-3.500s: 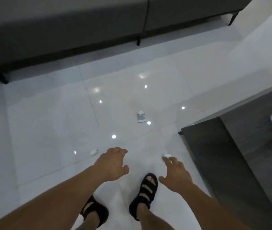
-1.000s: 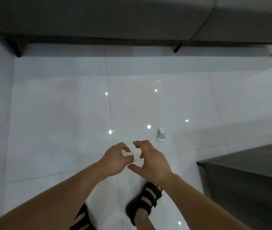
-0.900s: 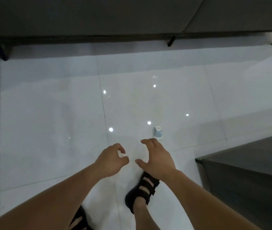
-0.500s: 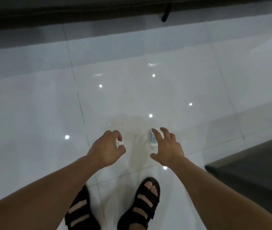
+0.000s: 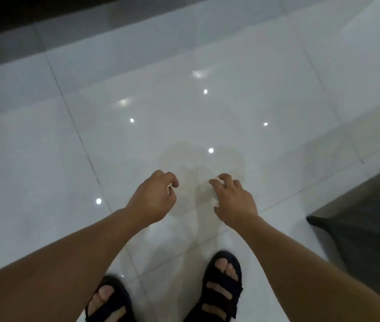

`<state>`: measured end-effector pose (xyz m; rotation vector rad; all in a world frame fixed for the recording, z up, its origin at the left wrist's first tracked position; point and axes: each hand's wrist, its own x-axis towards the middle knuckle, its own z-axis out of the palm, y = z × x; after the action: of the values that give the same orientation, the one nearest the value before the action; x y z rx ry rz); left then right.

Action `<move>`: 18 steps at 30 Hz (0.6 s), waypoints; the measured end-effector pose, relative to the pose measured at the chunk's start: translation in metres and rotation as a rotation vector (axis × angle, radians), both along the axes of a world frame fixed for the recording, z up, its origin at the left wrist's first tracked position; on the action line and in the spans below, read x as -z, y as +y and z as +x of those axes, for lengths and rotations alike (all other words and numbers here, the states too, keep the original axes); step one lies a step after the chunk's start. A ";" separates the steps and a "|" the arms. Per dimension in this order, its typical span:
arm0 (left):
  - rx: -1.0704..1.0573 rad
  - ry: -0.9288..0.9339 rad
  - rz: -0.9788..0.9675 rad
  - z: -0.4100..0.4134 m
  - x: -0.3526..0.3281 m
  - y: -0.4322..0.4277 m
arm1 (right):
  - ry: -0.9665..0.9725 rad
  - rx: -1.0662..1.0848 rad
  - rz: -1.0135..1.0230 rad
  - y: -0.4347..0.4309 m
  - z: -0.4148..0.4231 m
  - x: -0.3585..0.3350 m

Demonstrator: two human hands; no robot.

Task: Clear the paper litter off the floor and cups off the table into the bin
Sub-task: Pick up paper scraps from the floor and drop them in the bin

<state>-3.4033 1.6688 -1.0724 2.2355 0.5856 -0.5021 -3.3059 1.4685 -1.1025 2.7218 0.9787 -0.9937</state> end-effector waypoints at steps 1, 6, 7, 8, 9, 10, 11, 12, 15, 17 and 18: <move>0.043 0.004 0.022 0.003 -0.017 -0.005 | -0.008 -0.007 0.012 0.000 -0.002 -0.021; 0.253 0.061 0.067 0.011 -0.145 -0.031 | 0.016 0.040 0.080 -0.014 -0.011 -0.170; 0.290 0.067 0.075 0.013 -0.177 -0.036 | 0.020 0.062 0.090 -0.021 -0.013 -0.205; 0.329 0.068 0.081 0.014 -0.210 -0.041 | 0.020 0.087 0.098 -0.029 -0.016 -0.241; 0.373 0.062 0.086 0.014 -0.242 -0.047 | 0.019 0.114 0.104 -0.038 -0.019 -0.277; 0.420 0.047 0.092 0.015 -0.275 -0.053 | 0.015 0.143 0.106 -0.048 -0.023 -0.312; 0.462 0.028 0.100 0.016 -0.307 -0.061 | 0.011 0.175 0.105 -0.059 -0.028 -0.345; 0.496 0.008 0.104 0.016 -0.338 -0.068 | 0.004 0.210 0.105 -0.071 -0.034 -0.377; 0.592 -0.072 0.088 0.016 -0.426 -0.095 | -0.047 0.351 0.110 -0.106 -0.056 -0.465; 0.679 -0.112 0.078 0.014 -0.476 -0.117 | -0.081 0.474 0.115 -0.130 -0.077 -0.516; 0.715 -0.124 0.080 0.011 -0.499 -0.130 | -0.095 0.526 0.116 -0.142 -0.091 -0.538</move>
<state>-3.3923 1.5387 -0.5737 2.4968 -0.2897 -0.6870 -3.3965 1.3264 -0.5642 3.1698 0.3097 -0.8719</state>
